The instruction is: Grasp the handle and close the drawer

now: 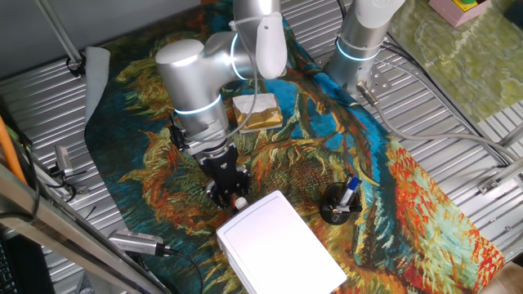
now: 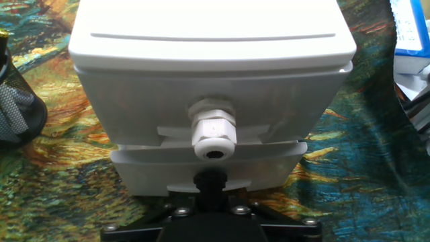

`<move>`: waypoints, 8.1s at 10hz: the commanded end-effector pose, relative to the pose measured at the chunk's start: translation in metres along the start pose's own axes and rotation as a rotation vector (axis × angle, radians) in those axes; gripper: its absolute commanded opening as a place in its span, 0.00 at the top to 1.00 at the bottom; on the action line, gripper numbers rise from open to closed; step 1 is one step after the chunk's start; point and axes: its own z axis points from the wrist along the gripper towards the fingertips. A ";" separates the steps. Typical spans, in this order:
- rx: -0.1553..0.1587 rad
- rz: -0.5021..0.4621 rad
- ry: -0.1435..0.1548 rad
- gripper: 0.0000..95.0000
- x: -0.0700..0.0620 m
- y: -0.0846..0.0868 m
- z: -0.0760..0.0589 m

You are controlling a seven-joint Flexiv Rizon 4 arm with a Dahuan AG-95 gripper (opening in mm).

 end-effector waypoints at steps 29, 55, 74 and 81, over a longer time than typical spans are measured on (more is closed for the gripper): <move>0.010 0.005 -0.026 1.00 -0.008 0.000 0.012; 0.016 -0.001 -0.051 1.00 -0.002 0.002 0.005; 0.016 0.020 -0.053 1.00 -0.009 0.001 0.005; 0.020 0.024 -0.062 1.00 -0.010 0.000 0.007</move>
